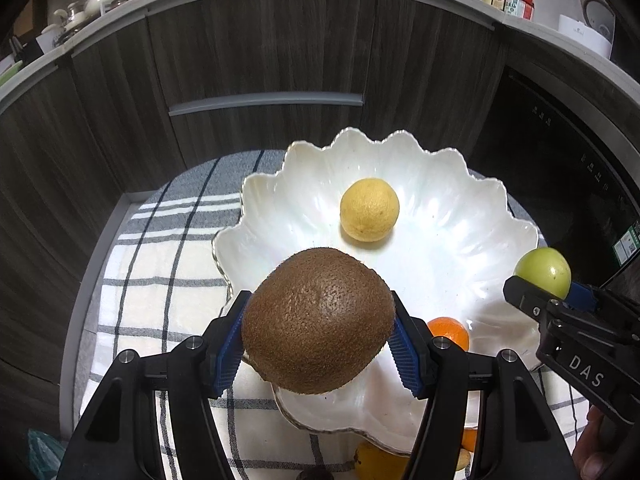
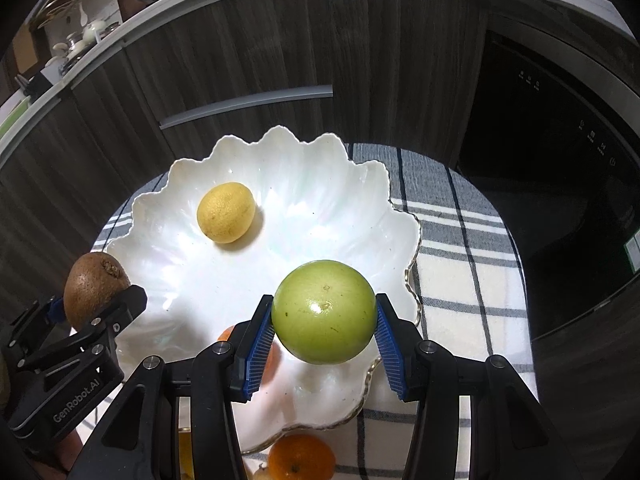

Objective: Organize fruits
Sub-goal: 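Open both tools to drop the kiwi and green fruit into the bowl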

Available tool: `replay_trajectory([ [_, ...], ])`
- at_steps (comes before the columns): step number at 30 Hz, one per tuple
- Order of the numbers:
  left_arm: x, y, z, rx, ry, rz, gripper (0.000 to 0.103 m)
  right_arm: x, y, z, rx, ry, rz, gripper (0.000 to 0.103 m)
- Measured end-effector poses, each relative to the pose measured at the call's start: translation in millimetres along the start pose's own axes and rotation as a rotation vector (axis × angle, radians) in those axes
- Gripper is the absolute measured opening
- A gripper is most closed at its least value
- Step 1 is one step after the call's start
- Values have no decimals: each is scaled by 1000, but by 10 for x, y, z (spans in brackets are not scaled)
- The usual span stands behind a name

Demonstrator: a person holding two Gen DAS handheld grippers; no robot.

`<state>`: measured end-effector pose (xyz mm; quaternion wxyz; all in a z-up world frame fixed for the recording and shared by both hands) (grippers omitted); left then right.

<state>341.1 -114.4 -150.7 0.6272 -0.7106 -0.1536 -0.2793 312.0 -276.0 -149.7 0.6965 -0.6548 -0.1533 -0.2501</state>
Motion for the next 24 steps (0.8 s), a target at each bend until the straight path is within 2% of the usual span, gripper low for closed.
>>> replay_trajectory([
  [6,-89,69,-21,0,1,47,63,-26,5,-23,-14,1,7,50],
  [8,-83,29,-30,-3,6,34,71,-30,-3,-30,-21,-1,9,53],
  [10,-54,-31,-18,28,10,5,83,-8,-56,-46,-37,0,-10,70],
  [12,-14,-91,-13,34,13,-17,84,24,-119,-69,-52,3,-33,81],
  [13,1,-117,-11,37,15,-23,84,40,-152,-83,-62,6,-42,83],
  [24,31,-442,90,61,6,-77,89,23,-377,-82,-69,22,-64,84],
])
Point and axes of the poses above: each gripper's, at about its wrist camera, not at the fingertips, and y roughly the way its jaws point, z to its left, x to its top, the point moved 8 cm from there along y, roughly the way its jaws point, and after that the axes turned 2 degrees about -y, right-handed, at the moved point
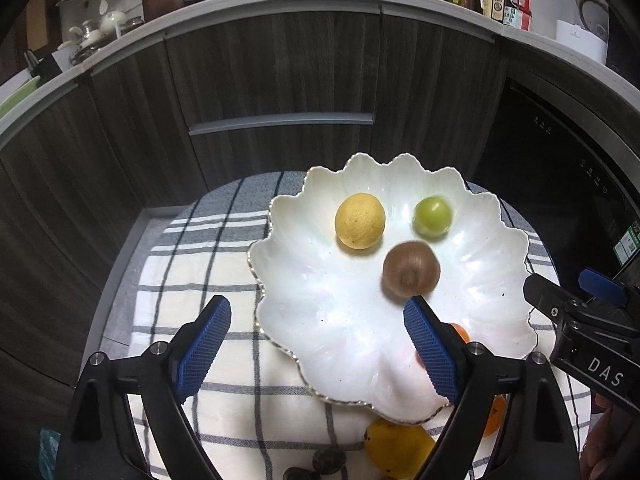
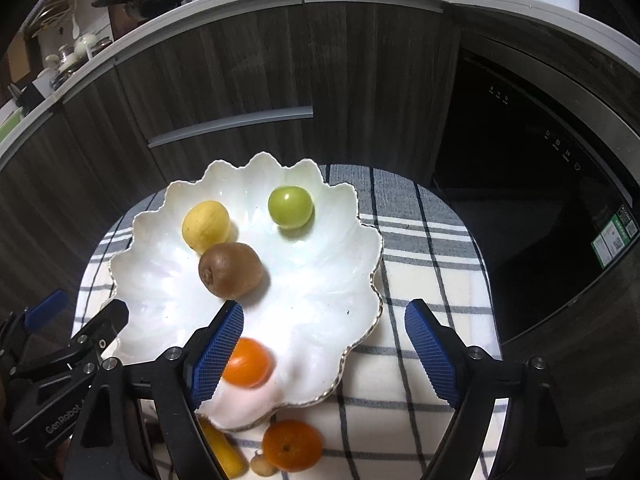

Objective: Organize fruits
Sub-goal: 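Open both tools to drop the kiwi and green fruit into the bowl, then move both tools back from the bowl toward the dark plums and mandarin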

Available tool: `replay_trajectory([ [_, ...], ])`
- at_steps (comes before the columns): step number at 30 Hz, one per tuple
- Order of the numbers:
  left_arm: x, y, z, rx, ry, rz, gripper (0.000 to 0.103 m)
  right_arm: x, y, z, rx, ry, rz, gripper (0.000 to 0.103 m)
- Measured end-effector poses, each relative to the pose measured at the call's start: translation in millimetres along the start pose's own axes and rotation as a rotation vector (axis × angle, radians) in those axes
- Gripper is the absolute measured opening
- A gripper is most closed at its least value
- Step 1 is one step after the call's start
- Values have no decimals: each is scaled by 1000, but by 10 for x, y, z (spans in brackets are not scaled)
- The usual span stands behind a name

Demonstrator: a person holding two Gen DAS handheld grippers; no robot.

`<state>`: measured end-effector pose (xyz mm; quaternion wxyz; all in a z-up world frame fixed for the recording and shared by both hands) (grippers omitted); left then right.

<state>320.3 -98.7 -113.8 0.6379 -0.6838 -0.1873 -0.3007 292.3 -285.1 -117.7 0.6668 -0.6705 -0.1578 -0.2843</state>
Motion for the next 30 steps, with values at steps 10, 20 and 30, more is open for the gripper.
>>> replay_trajectory([
  [10,-12,-329,110,9,-15,-49,89,-8,-299,100,1,-19,-41,84],
  [20,-74,-545,212,18,-24,-73,89,-73,-523,175,3,-36,-65,84],
  [30,-255,-616,319,32,-27,-65,89,-210,-610,244,4,-49,-64,84],
])
Point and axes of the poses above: each gripper's, at about its wrist camera, not at the fingertips, and y roughly the way its jaws point, z to its left, x to its top, the point moved 8 cm from there along y, roughly the way its jaws point, and after that the axes turned 2 degrees about -y, right-handed, at the moved point
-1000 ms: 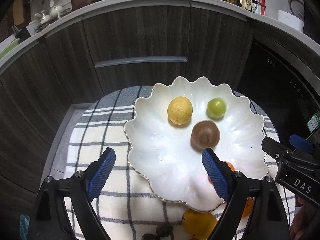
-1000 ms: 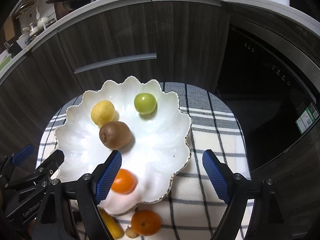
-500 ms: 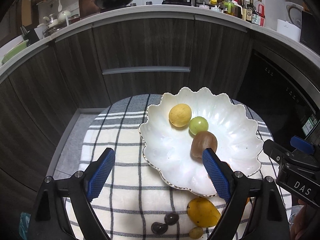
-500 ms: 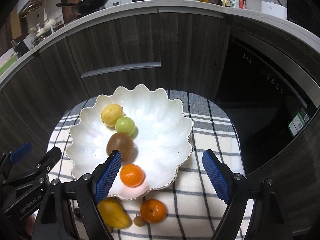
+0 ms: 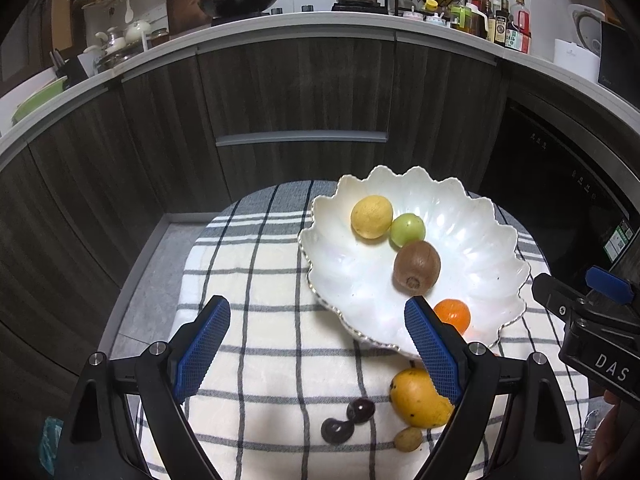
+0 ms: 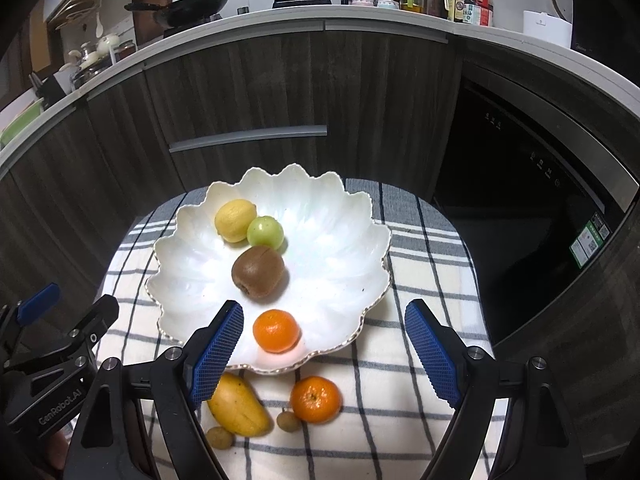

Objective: Organize fruits
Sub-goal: 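Move both tools back from the bowl toward the dark plums and mandarin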

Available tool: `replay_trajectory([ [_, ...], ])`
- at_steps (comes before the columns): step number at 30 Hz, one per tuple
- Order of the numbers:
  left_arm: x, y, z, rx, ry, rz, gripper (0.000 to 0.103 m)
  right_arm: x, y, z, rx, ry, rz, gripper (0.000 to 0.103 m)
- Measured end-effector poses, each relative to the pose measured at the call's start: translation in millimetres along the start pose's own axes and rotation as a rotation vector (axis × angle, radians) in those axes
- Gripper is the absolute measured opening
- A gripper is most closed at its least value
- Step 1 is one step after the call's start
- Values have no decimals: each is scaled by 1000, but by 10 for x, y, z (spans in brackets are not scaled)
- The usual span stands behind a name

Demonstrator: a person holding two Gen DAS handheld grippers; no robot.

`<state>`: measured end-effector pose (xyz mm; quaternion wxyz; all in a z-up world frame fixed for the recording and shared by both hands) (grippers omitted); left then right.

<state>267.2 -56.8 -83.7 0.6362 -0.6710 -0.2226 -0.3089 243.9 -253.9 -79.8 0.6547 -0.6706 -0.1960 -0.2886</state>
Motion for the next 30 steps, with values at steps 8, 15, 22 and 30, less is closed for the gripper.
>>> replay_trajectory([
  [8,-140,1,37,4,-9,17,89,-114,0,71,12,3,15,84],
  [15,-297,30,24,3,-9,39,89,-247,22,72,13,8,35,84],
  [22,-490,57,28,5,1,62,89,-381,67,48,6,6,57,84],
  [30,-701,113,46,-2,2,89,88,-553,107,74,4,7,76,84],
])
Point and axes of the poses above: each gripper's, at about its wrist camera, not at the fingertips, and y roughly the way its jaws point, z to its left, x to its top, the point moved 8 cm from there along y, roughly the way its jaws point, and after that the axes turned 2 degrees about -y, right-handed, at the moved point
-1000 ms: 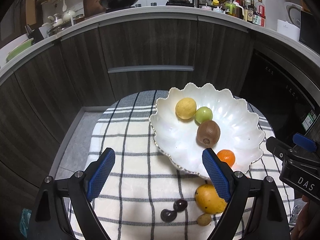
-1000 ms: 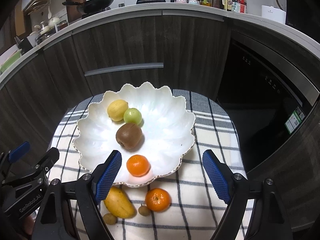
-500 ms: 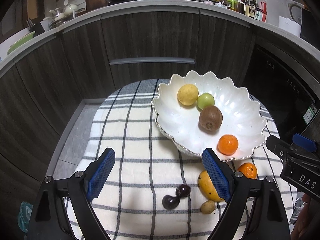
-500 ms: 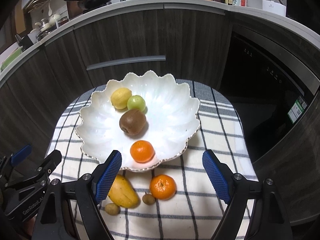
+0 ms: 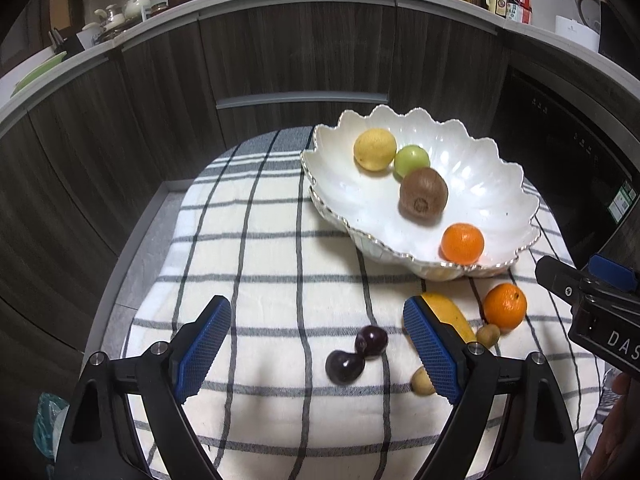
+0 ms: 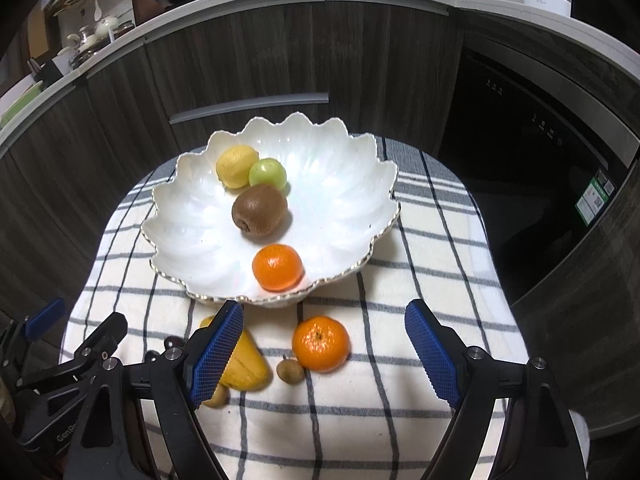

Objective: Organize fruits
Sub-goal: 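Move both tools back from the bowl toward the dark plums and mandarin, then close the left tool on a dark plum while the right tool grasps the mandarin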

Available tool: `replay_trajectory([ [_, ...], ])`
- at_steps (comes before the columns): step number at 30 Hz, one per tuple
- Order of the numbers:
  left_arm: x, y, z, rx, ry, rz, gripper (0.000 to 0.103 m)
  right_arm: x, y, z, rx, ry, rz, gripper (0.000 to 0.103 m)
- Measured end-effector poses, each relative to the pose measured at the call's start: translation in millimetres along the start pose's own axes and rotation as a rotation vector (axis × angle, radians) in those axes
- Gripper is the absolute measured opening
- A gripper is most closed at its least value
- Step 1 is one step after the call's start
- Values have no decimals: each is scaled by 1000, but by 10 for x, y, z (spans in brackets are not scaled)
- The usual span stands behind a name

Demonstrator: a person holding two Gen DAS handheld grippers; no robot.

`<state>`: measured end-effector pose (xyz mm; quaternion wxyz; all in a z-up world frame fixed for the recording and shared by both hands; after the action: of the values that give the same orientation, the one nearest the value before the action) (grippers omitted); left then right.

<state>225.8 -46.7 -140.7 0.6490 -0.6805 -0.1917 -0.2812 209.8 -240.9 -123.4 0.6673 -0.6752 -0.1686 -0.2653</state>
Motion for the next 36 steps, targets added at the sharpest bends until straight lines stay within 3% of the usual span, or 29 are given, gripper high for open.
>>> replay_trajectory([
  [5,-128,60,17,4,11,18,86,-124,52,12,-4,5,16,84],
  [17,-393,222,-12,-7,33,72,72,-308,160,35,-13,-5,47,84],
  [24,-568,369,-125,-20,70,117,52,-356,234,-13,-21,5,63,84],
  [30,-577,451,-172,-26,86,124,48,-399,276,-32,-23,6,73,84],
  [36,-609,562,-224,-52,91,145,36,-430,326,-46,-31,7,86,84],
])
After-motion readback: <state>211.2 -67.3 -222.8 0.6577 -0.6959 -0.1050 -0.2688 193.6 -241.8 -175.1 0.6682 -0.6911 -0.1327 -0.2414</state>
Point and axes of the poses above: each gripper's, at about its wrist camera, not at the fingertips, and y roughly the way its jaws point, z to its left, x to its top, the point moved 8 cm from there along y, roughly the way its jaws point, and after that the axes turned 2 degrees about -y, right-handed, at the moved point
